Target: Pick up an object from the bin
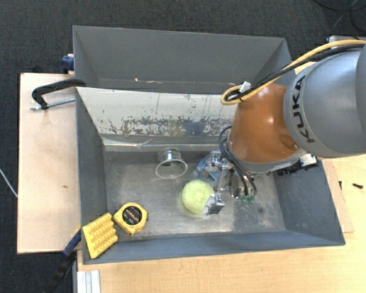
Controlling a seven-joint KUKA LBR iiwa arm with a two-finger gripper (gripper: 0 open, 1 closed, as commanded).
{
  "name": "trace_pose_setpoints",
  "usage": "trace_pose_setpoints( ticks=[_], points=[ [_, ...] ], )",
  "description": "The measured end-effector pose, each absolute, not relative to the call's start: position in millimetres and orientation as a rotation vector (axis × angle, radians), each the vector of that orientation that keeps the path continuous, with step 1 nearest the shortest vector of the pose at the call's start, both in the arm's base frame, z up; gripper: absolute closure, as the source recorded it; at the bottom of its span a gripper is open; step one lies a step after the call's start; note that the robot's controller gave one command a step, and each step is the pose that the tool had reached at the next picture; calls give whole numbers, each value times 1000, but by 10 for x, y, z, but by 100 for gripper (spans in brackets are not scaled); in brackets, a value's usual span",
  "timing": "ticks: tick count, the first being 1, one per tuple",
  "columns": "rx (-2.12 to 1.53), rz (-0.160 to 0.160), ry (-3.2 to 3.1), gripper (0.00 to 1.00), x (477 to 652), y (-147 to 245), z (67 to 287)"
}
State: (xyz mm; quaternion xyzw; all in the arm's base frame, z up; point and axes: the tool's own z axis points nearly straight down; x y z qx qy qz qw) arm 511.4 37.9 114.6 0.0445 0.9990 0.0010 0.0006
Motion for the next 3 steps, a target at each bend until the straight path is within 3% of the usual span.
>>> trace_pose_setpoints(
  ticks=[1,2,3],
  points=[
    [442,4,3109,0,5152,374,717],
    [588,2,3096,100,4993,429,758],
    [587,3,3096,100,4994,429,758]
  ],
)
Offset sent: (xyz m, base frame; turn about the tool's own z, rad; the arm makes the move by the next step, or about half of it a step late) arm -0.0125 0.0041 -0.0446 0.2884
